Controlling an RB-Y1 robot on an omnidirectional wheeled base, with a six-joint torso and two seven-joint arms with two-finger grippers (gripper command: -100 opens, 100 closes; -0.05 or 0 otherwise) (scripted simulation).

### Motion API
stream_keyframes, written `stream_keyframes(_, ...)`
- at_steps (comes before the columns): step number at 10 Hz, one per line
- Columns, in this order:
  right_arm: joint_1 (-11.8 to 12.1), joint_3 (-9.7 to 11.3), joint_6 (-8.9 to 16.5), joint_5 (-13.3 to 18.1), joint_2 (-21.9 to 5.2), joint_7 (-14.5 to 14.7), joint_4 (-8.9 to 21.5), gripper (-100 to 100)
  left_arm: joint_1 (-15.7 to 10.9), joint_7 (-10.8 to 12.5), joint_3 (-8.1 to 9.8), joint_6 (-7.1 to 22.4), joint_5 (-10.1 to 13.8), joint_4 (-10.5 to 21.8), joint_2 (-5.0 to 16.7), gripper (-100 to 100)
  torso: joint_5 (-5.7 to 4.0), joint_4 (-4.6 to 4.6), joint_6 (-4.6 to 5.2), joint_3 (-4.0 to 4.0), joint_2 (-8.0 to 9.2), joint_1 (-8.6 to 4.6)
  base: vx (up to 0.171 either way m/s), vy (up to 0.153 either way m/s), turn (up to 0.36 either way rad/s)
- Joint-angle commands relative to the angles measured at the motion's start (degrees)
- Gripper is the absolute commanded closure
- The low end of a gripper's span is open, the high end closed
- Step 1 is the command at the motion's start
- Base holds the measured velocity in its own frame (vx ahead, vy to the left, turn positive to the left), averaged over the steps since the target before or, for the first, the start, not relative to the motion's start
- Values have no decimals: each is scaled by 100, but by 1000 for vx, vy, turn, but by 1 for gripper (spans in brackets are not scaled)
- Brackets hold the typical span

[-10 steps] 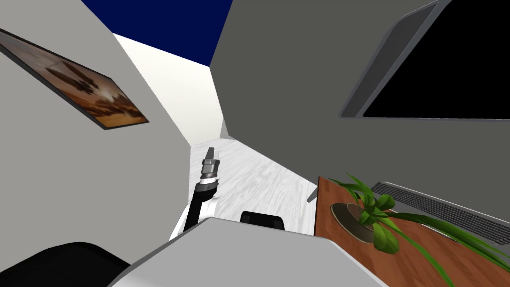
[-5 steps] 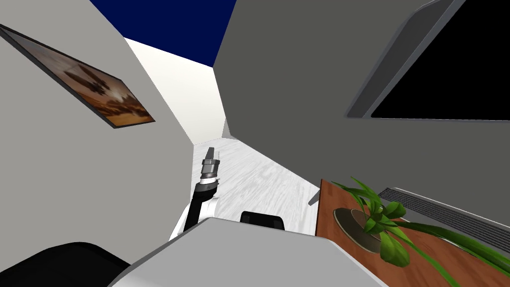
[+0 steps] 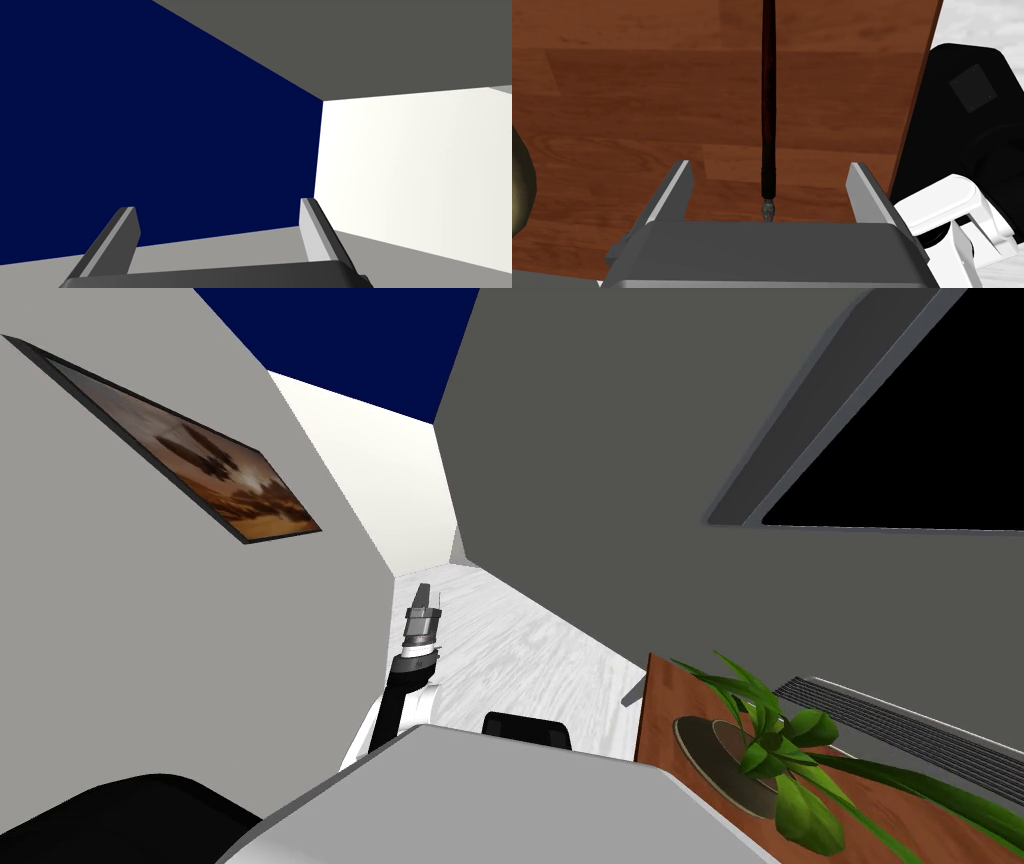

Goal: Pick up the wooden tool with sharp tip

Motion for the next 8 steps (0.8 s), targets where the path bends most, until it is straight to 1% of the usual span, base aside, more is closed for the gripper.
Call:
stream_keyframes(1,-89,-45,-2,-79,17,163,207,-100,0,0,0,0,0,0,0,0,0,0,0,0,0,0,15,-41,18)
stream_keyframes(2,-104,-60,-33,-15,35,162,259,-100,0,0,0,0,0,0,0,0,1,0,1,1,2,4,11,-31,19)
stream_keyframes(3,-94,-50,-21,-38,23,127,220,-100,0,0,0,0,0,0,0,0,2,1,0,2,4,8,5,-14,8)
stream_keyframes(4,-100,-53,-24,-41,24,152,235,0,0,0,0,0,0,0,0,0,3,1,1,3,6,15,0,0,0)
stream_keyframes(5,-7,234,105,-327,139,313,411,-100,0,0,0,0,0,0,-1,0,4,1,1,4,8,19,-95,-49,323)
stream_keyframes(6,-7,495,105,-23,139,-60,-21,-100,-2,0,-1,0,0,0,0,0,3,7,-2,21,39,7,-133,-78,452)
stream_keyframes(7,-7,594,105,-241,139,34,264,-100,-3,0,-1,0,0,0,0,0,-1,12,-9,28,48,-4,-64,-61,384)
stream_keyframes(8,-7,594,105,-542,139,313,411,-100,-2,0,0,0,0,0,0,0,0,8,-2,21,35,-4,-12,-30,141)
